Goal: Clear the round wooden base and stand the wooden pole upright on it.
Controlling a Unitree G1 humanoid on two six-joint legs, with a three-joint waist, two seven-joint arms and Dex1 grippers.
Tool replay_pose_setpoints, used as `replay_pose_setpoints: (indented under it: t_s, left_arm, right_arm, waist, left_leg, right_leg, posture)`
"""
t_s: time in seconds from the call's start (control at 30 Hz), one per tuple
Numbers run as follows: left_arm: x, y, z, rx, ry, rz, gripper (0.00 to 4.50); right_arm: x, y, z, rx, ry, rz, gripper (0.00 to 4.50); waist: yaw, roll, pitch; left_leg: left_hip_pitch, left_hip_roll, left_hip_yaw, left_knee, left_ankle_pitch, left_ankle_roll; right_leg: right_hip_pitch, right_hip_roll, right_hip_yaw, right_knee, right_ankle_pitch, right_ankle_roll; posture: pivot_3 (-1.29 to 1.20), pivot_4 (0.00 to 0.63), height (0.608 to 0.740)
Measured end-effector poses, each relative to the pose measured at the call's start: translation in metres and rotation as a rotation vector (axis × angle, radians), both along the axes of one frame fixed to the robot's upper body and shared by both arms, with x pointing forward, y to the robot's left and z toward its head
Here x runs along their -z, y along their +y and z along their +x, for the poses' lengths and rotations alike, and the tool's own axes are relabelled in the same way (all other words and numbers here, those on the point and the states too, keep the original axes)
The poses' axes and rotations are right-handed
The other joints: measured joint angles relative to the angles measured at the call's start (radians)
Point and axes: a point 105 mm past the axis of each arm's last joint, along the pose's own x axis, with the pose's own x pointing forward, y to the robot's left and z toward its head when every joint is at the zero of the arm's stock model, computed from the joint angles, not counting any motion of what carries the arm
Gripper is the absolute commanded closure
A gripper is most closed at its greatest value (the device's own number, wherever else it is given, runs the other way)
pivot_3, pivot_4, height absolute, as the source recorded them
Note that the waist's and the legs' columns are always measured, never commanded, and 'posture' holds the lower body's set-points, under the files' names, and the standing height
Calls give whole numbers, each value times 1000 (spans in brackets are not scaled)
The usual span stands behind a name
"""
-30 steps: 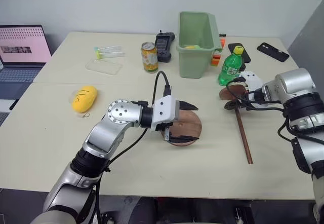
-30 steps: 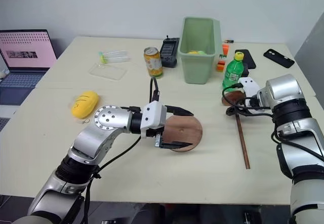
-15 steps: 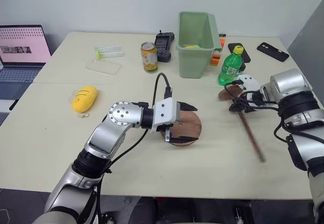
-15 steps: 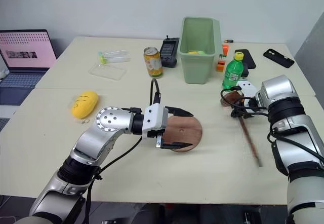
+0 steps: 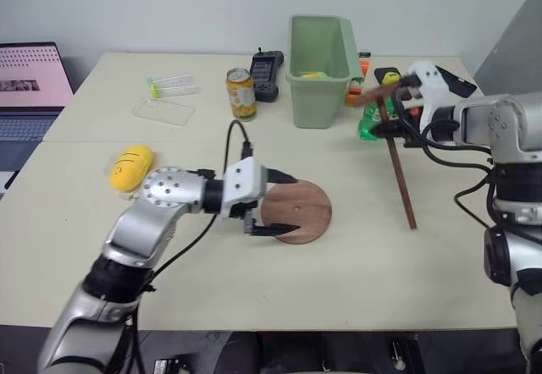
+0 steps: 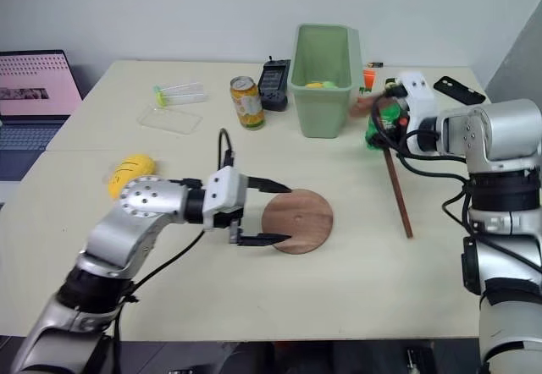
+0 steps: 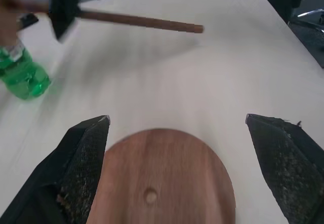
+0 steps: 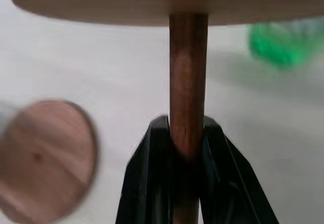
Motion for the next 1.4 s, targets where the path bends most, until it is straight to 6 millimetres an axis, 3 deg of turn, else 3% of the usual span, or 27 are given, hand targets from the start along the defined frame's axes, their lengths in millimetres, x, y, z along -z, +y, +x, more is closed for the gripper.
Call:
replay_pose_setpoints:
  t_s: [0.13, 0.37, 0.53, 0.77, 1.03, 1.4]
  left_arm:
    - [3, 25, -9, -68, 38, 38, 0]
    - [20, 52, -13, -156, 56, 139, 0]
    - [21, 49, -10, -150, 29, 142, 0]
    - [26, 41, -9, -129, 40, 140, 0]
    - [29, 45, -6, -143, 47, 148, 0]
    - [26, 43, -2, -157, 52, 129, 0]
  right_arm:
    - [-23, 30, -25, -146, -277, 106, 4251]
    - [-18, 69, -65, -300, -602, 220, 4251]
    - [-12, 96, -84, -376, -713, 289, 4251]
    - [10, 109, -76, -336, -697, 362, 4251]
    - [15, 123, -75, -351, -722, 393, 4251]
    - [23, 126, -78, -372, -710, 391, 4251]
  waist:
    - [0, 0, 0]
    - [8, 1, 0]
    - [8, 1, 0]
    - [3, 1, 0]
    - [2, 1, 0]
    - [1, 1, 0]
  left_leg:
    - [0, -1, -1, 0, -1, 1]
    - [1, -3, 0, 1, -1, 1]
    - [2, -2, 0, 1, 0, 1]
    - [3, -2, 0, 1, 0, 0]
    - [3, -2, 0, 1, 0, 0]
    - [3, -2, 0, 1, 0, 0]
  right_leg:
    - [1, 0, 0, 0, 0, 0]
    - [1, 1, 0, 2, 0, 0]
    - [1, 1, 0, 3, 0, 0]
    - [1, 1, 1, 4, 0, 0]
    - [1, 2, 0, 4, 0, 0]
    - [1, 2, 0, 4, 0, 0]
  posture:
    - [0, 150, 740]
    - [0, 150, 740]
    - [0, 150, 740]
    - [0, 150, 740]
    - [0, 150, 740]
    - [0, 150, 740]
